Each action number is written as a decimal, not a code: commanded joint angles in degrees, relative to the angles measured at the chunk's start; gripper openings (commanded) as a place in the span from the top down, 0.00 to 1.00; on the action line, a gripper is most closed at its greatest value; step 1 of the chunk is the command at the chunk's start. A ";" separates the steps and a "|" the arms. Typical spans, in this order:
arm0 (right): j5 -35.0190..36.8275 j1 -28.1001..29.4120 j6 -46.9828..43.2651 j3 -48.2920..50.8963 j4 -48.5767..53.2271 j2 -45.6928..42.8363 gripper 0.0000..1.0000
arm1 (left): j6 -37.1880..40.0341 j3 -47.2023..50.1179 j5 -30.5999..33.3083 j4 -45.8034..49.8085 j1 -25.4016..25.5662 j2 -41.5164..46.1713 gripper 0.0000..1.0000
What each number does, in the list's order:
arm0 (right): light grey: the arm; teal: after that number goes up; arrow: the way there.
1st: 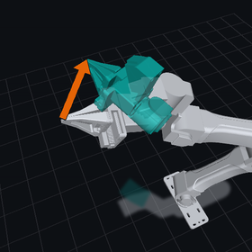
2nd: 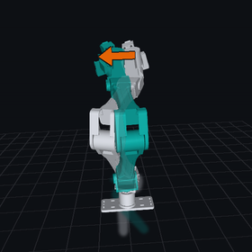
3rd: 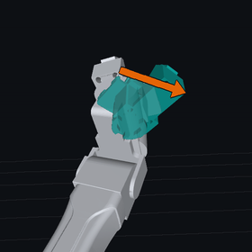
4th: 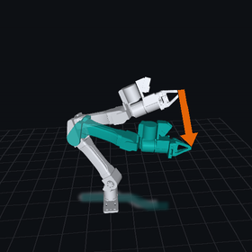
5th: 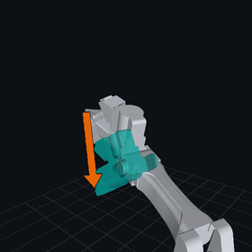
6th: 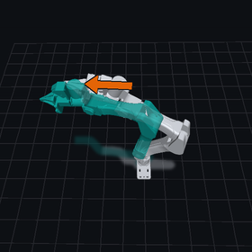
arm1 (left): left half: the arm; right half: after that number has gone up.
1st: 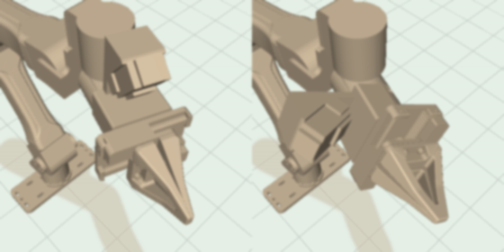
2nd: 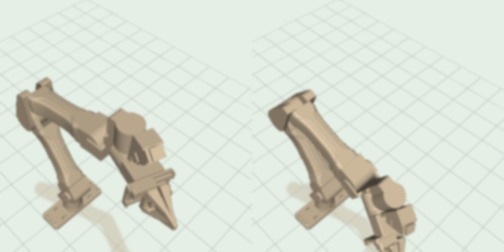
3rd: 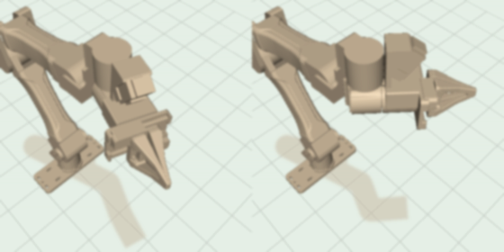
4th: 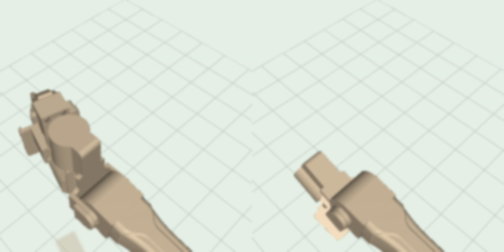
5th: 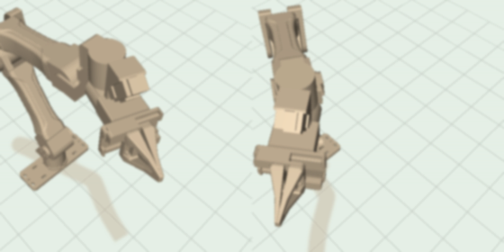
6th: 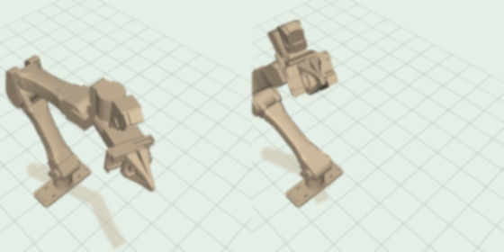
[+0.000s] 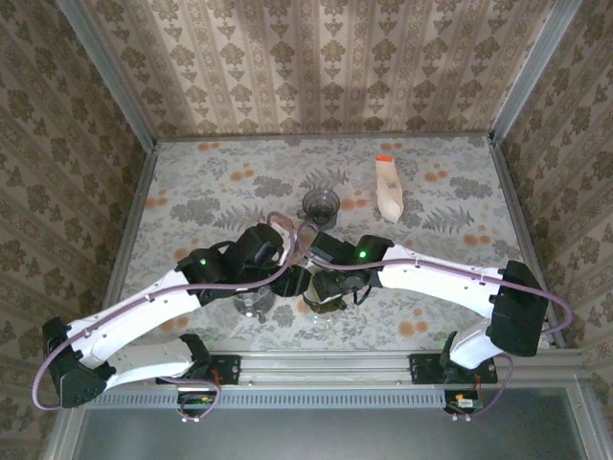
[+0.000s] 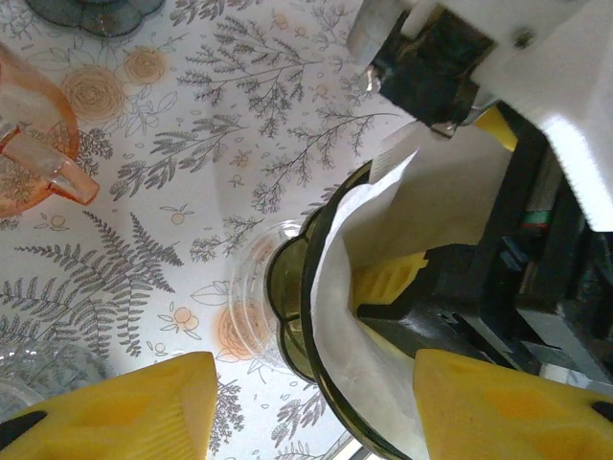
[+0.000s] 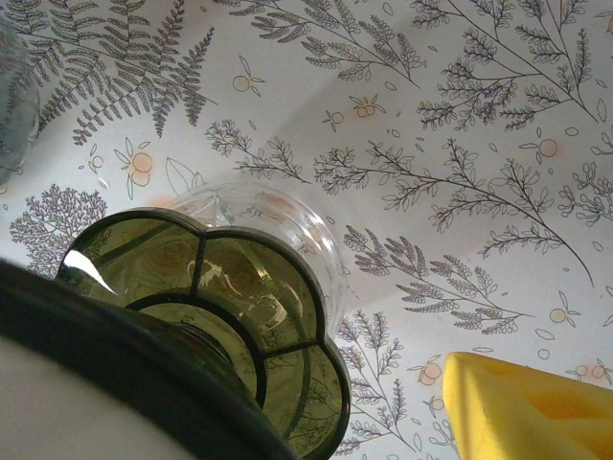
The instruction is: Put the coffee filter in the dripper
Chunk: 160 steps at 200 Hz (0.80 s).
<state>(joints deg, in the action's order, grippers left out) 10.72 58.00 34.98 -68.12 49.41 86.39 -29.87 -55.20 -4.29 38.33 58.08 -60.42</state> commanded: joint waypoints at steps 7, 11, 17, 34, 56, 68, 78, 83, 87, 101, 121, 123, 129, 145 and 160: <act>0.82 -0.25 1.31 1.14 -0.62 0.82 0.27 | 0.26 -0.16 -0.84 0.97 0.53 0.23 0.39; 0.82 -0.25 1.39 1.18 -0.69 0.80 0.27 | 0.33 -0.12 -0.95 0.88 0.68 0.22 0.38; 0.73 -0.25 1.45 1.21 -0.80 0.71 0.27 | 0.41 -0.15 -0.99 0.85 0.93 0.14 0.37; 0.62 -0.21 1.43 1.01 -0.89 0.80 0.27 | 0.35 -0.26 -0.98 1.31 1.31 -0.37 0.39; 0.62 -0.25 1.36 0.66 -0.98 0.89 0.27 | 0.55 -0.43 -1.24 2.54 1.75 -1.07 0.41; 0.69 -0.25 1.38 0.62 -0.97 0.89 0.27 | 0.93 -0.72 -1.09 3.69 2.01 -1.57 0.41; 0.68 -0.25 1.32 0.62 -0.98 0.80 0.27 | 1.20 -1.17 -0.94 4.45 2.12 -1.93 0.42; 0.70 -0.25 1.38 0.57 -1.06 0.80 0.27 | 1.24 -1.42 -0.74 4.83 2.19 -2.05 0.42; 0.70 -0.25 1.40 0.68 -1.13 0.80 0.27 | 1.43 -1.55 -0.60 5.03 2.32 -2.07 0.42; 0.62 -0.25 1.66 0.70 -1.28 0.73 0.28 | 1.72 -2.05 -0.11 5.27 2.61 -2.11 0.43; 0.52 -0.25 2.10 1.05 -1.77 0.45 0.27 | 2.25 -2.65 0.84 5.69 3.10 -2.71 0.48; 0.46 -0.25 2.10 1.01 -1.77 0.45 0.27 | 2.27 -2.68 0.97 5.77 3.09 -2.82 0.48; 0.39 -0.25 2.19 0.97 -1.84 0.45 0.27 | 2.35 -2.74 1.18 5.92 3.22 -3.09 0.51; 0.35 -0.25 2.20 0.69 -1.77 0.46 0.27 | 2.53 -2.93 1.65 6.22 3.56 -3.71 0.53; 0.35 -0.21 2.11 0.52 -1.76 0.36 0.27 | 2.53 -3.09 2.13 6.40 3.70 -3.96 0.55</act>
<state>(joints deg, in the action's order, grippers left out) 10.72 58.00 36.25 -68.12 48.12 86.39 -28.58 -56.58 -3.75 42.35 61.23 -63.72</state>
